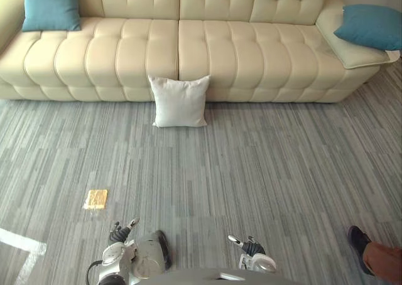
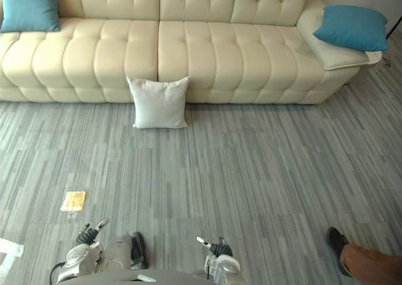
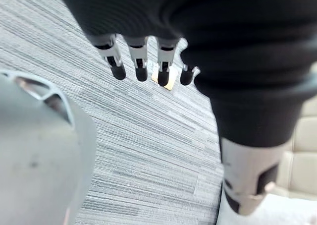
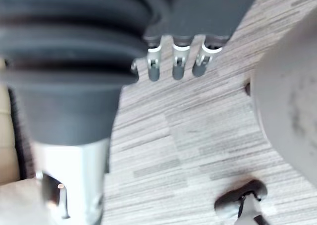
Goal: Pick up cushions and gather them together orderly.
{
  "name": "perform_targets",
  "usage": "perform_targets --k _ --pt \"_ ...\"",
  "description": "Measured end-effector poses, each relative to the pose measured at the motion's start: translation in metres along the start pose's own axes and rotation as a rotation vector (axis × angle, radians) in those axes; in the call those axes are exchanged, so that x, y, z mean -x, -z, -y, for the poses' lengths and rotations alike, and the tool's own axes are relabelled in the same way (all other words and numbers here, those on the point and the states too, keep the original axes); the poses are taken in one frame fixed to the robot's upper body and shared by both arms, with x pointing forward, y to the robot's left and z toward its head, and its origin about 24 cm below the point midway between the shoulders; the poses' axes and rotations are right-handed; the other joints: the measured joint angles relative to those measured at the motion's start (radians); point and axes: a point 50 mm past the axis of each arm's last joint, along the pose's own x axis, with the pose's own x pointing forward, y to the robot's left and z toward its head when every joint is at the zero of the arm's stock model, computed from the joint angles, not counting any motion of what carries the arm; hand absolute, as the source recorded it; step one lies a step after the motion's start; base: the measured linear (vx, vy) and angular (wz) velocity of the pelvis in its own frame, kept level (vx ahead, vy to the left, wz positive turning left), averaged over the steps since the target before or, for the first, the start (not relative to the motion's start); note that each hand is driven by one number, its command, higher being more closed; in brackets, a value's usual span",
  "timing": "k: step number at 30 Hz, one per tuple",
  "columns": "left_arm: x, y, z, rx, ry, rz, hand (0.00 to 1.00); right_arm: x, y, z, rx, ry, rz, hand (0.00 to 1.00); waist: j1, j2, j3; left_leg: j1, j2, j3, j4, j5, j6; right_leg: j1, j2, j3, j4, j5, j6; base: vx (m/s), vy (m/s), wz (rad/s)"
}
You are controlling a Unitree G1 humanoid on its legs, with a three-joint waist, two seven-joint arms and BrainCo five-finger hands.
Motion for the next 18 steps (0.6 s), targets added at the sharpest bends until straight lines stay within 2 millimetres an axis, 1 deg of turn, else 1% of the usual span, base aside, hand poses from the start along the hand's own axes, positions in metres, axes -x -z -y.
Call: perform_targets --k 1,2,3,4,5,7,8,9,10,11,12,13,14,15,16,17,18 --pt "0.0 0.0 0.0 -0.008 0.003 -0.001 0.0 0.0 -0.001 0.0 0.0 -0.001 0.005 0.0 -0.002 0.007 0.002 0.015 -0.001 0.0 0.0 -0.008 0.0 -0.031 0.002 0.005 0.076 0.01 0.005 0.2 0.048 0.08" --pt "0.0 0.001 0.0 -0.012 0.004 -0.001 0.0 0.0 -0.005 -0.001 -0.001 -0.004 0.023 0.0 -0.003 0.002 0.0 0.057 -0.003 0.001 -0.01 -0.024 -0.003 -0.102 0.01 -0.001 0.216 0.008 -0.002 0.27 -0.01 -0.02" --pt "0.0 0.001 -0.001 -0.011 0.001 -0.002 0.0 0.0 -0.007 -0.001 -0.002 -0.005 0.031 0.0 -0.005 0.001 0.0 0.102 -0.005 0.003 -0.036 -0.039 -0.009 -0.159 0.023 -0.024 0.298 -0.021 -0.025 0.22 -0.016 -0.09" --pt "0.001 0.002 -0.001 -0.011 -0.001 -0.006 0.0 0.0 -0.007 -0.001 -0.002 -0.004 0.032 0.0 -0.008 0.003 0.0 0.126 -0.005 0.004 -0.049 -0.044 -0.011 -0.181 0.032 -0.038 0.318 -0.04 -0.039 0.35 -0.067 -0.15" --pt "0.002 0.007 -0.003 -0.011 -0.006 -0.018 0.0 -0.001 -0.012 -0.001 -0.002 -0.004 0.049 0.0 -0.023 0.007 0.0 0.168 0.0 0.006 -0.073 -0.052 -0.026 -0.231 0.052 -0.074 0.327 -0.082 -0.058 0.3 -0.097 -0.1" --pt "0.003 0.009 -0.002 -0.008 -0.004 -0.025 0.0 -0.001 -0.019 0.001 -0.005 0.001 0.079 0.0 -0.039 0.016 0.004 0.226 0.02 0.007 -0.094 -0.069 -0.056 -0.297 0.086 -0.14 0.263 -0.137 -0.076 0.35 -0.144 -0.06" --pt "0.003 0.01 -0.001 -0.004 -0.002 -0.028 0.0 -0.001 -0.02 0.002 -0.003 0.004 0.082 0.0 -0.04 0.021 0.007 0.256 0.031 0.007 -0.106 -0.079 -0.073 -0.326 0.105 -0.166 0.205 -0.158 -0.082 0.37 -0.189 -0.03" --pt "0.003 0.011 0.001 0.001 0.002 -0.035 0.0 -0.002 -0.023 0.005 0.001 0.009 0.091 0.0 -0.047 0.028 0.009 0.29 0.046 0.007 -0.124 -0.089 -0.091 -0.36 0.132 -0.195 0.098 -0.16 -0.087 0.48 -0.248 0.04" --pt "0.002 0.011 0.005 0.002 0.011 -0.043 0.0 -0.003 -0.025 0.009 0.01 0.017 0.092 0.0 -0.052 0.032 0.012 0.332 0.055 0.005 -0.162 -0.092 -0.101 -0.376 0.157 -0.212 -0.076 -0.128 -0.108 0.42 -0.229 0.16" --pt "0.002 0.011 0.008 0.001 0.016 -0.046 0.0 -0.003 -0.025 0.011 0.012 0.022 0.089 0.0 -0.054 0.033 0.013 0.351 0.054 0.0 -0.184 -0.093 -0.113 -0.378 0.166 -0.211 -0.175 -0.095 -0.112 0.37 -0.199 0.35" --pt "0.002 0.01 0.01 0.004 0.023 -0.046 0.0 -0.002 -0.017 0.015 0.009 0.034 0.067 0.0 -0.06 0.026 0.017 0.386 0.038 -0.018 -0.213 -0.098 -0.134 -0.363 0.17 -0.201 -0.297 0.002 -0.122 0.42 -0.192 0.38" --pt "0.004 0.016 0.019 0.014 0.042 -0.071 0.0 -0.003 -0.022 0.025 0.008 0.057 0.083 0.0 -0.06 0.064 0.025 0.429 0.044 -0.079 -0.259 -0.093 -0.138 -0.335 0.195 -0.212 -0.278 0.058 -0.16 0.56 -0.204 0.31" --pt "0.005 0.015 0.031 0.024 0.075 -0.072 0.0 -0.005 -0.029 0.028 0.023 0.065 0.098 0.0 -0.061 0.086 0.03 0.421 0.022 -0.14 -0.294 -0.054 -0.118 -0.347 0.198 -0.211 -0.247 0.015 -0.173 0.46 -0.153 0.16" --pt "0.005 0.014 0.035 0.022 0.088 -0.066 0.0 -0.005 -0.03 0.028 0.013 0.065 0.103 0.0 -0.064 0.086 0.038 0.42 0.008 -0.151 -0.302 -0.032 -0.113 -0.355 0.193 -0.207 -0.215 -0.014 -0.18 0.45 -0.175 0.02" --pt "0.005 0.013 0.035 0.016 0.088 -0.068 0.0 -0.005 -0.031 0.025 0.008 0.059 0.105 0.0 -0.064 0.086 0.041 0.439 0.005 -0.153 -0.312 0.004 -0.119 -0.361 0.187 -0.212 -0.159 -0.07 -0.196 0.31 -0.148 0.02" --pt "0.005 0.014 0.036 0.011 0.087 -0.072 0.0 -0.005 -0.031 0.025 0.007 0.058 0.104 0.0 -0.065 0.091 0.036 0.447 0.012 -0.169 -0.311 0.016 -0.117 -0.358 0.19 -0.218 -0.132 -0.105 -0.202 0.48 -0.231 0.13" --pt "0.005 0.014 0.036 0.006 0.093 -0.069 0.0 -0.005 -0.031 0.025 0.011 0.058 0.104 0.0 -0.077 0.101 0.034 0.447 0.038 -0.201 -0.275 0.019 -0.117 -0.333 0.198 -0.245 -0.123 -0.144 -0.207 0.42 -0.187 0.35"
